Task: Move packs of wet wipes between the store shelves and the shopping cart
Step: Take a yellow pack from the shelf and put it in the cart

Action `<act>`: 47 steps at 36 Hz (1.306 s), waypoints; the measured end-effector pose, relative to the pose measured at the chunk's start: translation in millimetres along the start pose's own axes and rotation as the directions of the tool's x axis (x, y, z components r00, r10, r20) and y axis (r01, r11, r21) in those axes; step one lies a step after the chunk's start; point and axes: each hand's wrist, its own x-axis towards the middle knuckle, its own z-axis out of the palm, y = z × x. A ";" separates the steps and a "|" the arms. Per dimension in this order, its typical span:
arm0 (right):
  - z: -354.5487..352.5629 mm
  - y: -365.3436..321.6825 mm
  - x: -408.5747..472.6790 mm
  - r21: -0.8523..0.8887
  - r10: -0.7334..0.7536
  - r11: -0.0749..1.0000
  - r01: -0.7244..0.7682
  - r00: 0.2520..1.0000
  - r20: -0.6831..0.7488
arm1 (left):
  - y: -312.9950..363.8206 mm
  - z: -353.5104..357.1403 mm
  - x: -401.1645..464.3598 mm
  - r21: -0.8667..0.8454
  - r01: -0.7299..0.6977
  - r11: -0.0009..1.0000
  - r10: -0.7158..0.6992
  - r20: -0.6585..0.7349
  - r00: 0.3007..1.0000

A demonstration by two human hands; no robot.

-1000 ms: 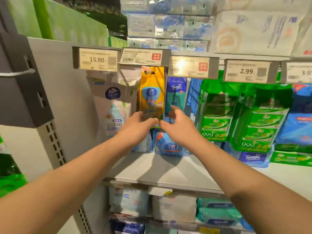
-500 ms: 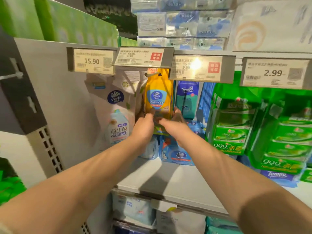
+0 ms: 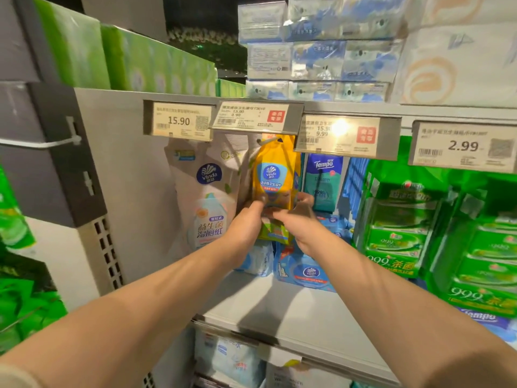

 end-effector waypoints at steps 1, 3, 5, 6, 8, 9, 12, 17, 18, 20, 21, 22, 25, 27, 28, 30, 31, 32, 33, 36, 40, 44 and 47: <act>0.1 0.9 -0.2 0.018 -0.008 1.000 0.008 1.000 0.007 | -5.0 0.0 5.6 0.003 0.003 1.000 -0.003 0.001 1.000; 1.7 -0.9 -3.3 0.069 -0.017 0.997 0.015 1.000 0.023 | -6.7 -2.0 7.7 -0.011 -0.002 1.000 0.001 -0.011 1.000; 3.0 -5.3 -7.5 0.095 -0.026 0.995 0.024 0.999 0.020 | 3.9 -3.4 -5.5 -0.007 -0.012 1.000 0.011 -0.011 1.000; 3.1 -6.4 -8.2 0.094 -0.031 0.995 0.029 0.999 0.016 | 6.0 -4.0 -9.7 -0.002 -0.015 1.000 0.015 0.001 1.000; 2.1 -6.9 -10.1 0.113 -0.050 0.993 0.047 0.998 0.025 | 4.4 -4.3 -9.9 -0.020 -0.018 1.000 0.019 0.013 1.000; 1.4 -8.1 -13.8 0.122 -0.059 0.991 0.055 0.998 0.029 | 2.3 -4.5 -8.9 -0.029 -0.020 0.999 0.021 0.019 1.000; -3.7 -11.7 -23.6 0.116 -0.122 0.986 0.119 0.992 0.019 | 2.1 -4.5 -10.9 -0.065 -0.038 0.997 0.040 0.038 0.998; -9.6 -18.5 -34.6 0.196 -0.125 0.975 0.108 0.989 0.078 | 9.3 -4.9 -21.9 -0.159 -0.060 0.985 0.072 0.071 0.995; -10.6 -19.0 -36.5 0.208 -0.119 0.973 0.099 0.990 0.081 | 10.9 -4.8 -23.9 -0.178 -0.058 0.982 0.076 0.094 0.993; -13.3 -19.8 -42.8 0.230 -0.127 0.967 0.106 0.989 0.075 | 13.5 -4.8 -28.0 -0.197 -0.060 0.979 0.090 0.145 0.985; -14.6 -20.5 -46.7 0.234 -0.140 0.965 0.118 0.987 0.079 | 14.8 -4.4 -30.3 -0.205 -0.059 0.977 0.093 0.160 0.983; -16.2 -20.9 -51.0 0.241 -0.161 0.961 0.134 0.982 0.095 | 15.5 -4.5 -32.4 -0.217 -0.051 0.975 0.089 0.167 0.982; -19.4 -21.9 -63.6 0.271 -0.221 0.946 0.176 0.965 0.142 | 17.9 -3.8 -42.0 -0.288 -0.037 0.957 0.097 0.199 0.975; -21.4 -24.7 -72.4 0.298 -0.232 0.937 0.181 0.961 0.148 | 17.8 -4.8 -48.0 -0.333 -0.030 0.943 0.113 0.234 0.966; -21.9 -26.1 -77.0 0.309 -0.239 0.933 0.184 0.959 0.149 | 18.5 -5.3 -52.6 -0.342 -0.032 0.939 0.121 0.242 0.963; -23.1 -28.4 -85.3 0.333 -0.252 0.924 0.187 0.954 0.162 | 19.0 -6.3 -61.1 -0.355 -0.036 0.934 0.132 0.250 0.959; -23.6 -29.3 -88.7 0.352 -0.260 0.917 0.187 0.950 0.174 | 20.2 -6.5 -66.5 -0.360 -0.045 0.932 0.144 0.254 0.957; -24.3 -30.2 -92.5 0.372 -0.278 0.908 0.192 0.942 0.191 | 21.0 -7.2 -71.5 -0.361 -0.058 0.931 0.157 0.253 0.955; -24.5 -30.5 -95.5 0.392 -0.300 0.898 0.200 0.930 0.211 | 21.6 -8.0 -76.4 -0.357 -0.074 0.931 0.171 0.247 0.954; -25.2 -32.2 -105.0 0.445 -0.353 0.870 0.214 0.899 0.258 | 23.9 -11.7 -91.4 -0.345 -0.127 0.930 0.208 0.212 0.955; -21.8 -33.1 -117.9 0.465 -0.387 0.853 0.238 0.886 0.256 | 22.8 -19.5 -107.5 -0.345 -0.195 0.918 0.276 0.203 0.940; -19.2 -32.5 -132.5 0.516 -0.459 0.812 0.272 0.844 0.277 | 25.3 -28.5 -127.4 -0.335 -0.302 0.892 0.376 0.182 0.909; -16.6 -36.2 -144.7 0.577 -0.531 0.762 0.295 0.794 0.297 | 28.3 -34.2 -140.5 -0.344 -0.374 0.861 0.444 0.151 0.884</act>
